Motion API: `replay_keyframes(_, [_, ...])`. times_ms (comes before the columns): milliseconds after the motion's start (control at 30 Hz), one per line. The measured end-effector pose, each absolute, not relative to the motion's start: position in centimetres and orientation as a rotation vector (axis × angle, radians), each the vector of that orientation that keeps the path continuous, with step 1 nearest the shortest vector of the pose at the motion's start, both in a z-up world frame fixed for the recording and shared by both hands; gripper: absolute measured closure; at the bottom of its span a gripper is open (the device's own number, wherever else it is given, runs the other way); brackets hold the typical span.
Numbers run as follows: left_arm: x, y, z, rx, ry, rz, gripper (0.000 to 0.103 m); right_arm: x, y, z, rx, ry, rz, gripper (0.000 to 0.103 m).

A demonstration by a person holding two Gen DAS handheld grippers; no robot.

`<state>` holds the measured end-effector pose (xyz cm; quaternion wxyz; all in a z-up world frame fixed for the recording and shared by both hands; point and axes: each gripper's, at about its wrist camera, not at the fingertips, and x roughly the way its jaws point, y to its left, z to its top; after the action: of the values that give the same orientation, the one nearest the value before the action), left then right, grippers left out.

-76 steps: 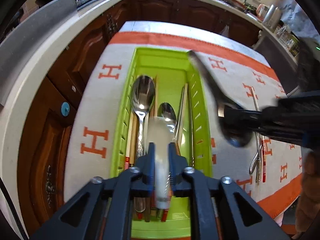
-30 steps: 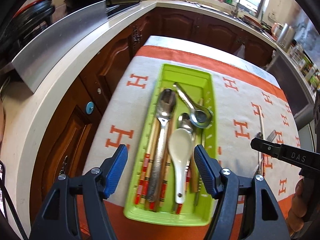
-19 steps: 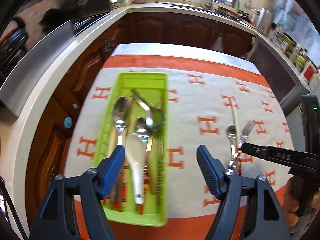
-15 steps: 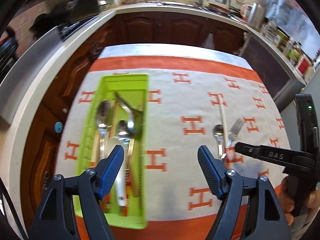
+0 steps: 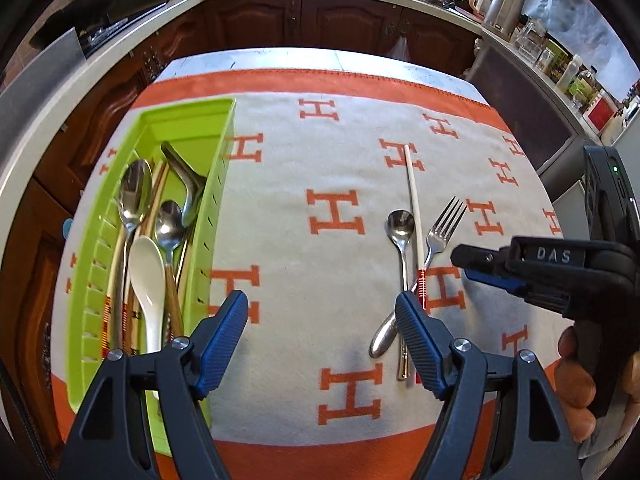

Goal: Organize utensils
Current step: 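Grasp the red-tipped wooden chopstick with the right tool, then grasp the small steel spoon with the left tool while the right tool holds the chopstick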

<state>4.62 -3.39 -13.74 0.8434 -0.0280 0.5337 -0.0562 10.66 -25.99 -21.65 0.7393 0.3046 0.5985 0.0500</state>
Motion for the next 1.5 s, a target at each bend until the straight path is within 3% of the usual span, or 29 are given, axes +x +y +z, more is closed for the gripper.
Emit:
replay_keyframes(733, [4.6, -2.6, -15.5, -0.104, 1.186, -0.109, 0.028, 16.0, -17.5, -21.8, 0.304, 1.344, 0.128, 0.095])
replay_keyframes(1200, [7.5, -5.2, -16.6, -0.129, 1.275, -0.261, 0.029, 11.3, -24.4, -19.5, 0.584, 1.257, 0.209, 0.097])
replay_keyframes(1433, [12.6, -7.7, -18.5, -0.179, 1.397, -0.289, 0.068, 9.2, -27.9, -19.8, 0.658, 1.230, 0.186, 0.097])
replay_keyframes(1500, [13.5, -8.2, -19.0, -0.182, 1.424, -0.291, 0.069, 8.8, -28.6, -20.0, 0.675, 1.225, 0.185, 0.097])
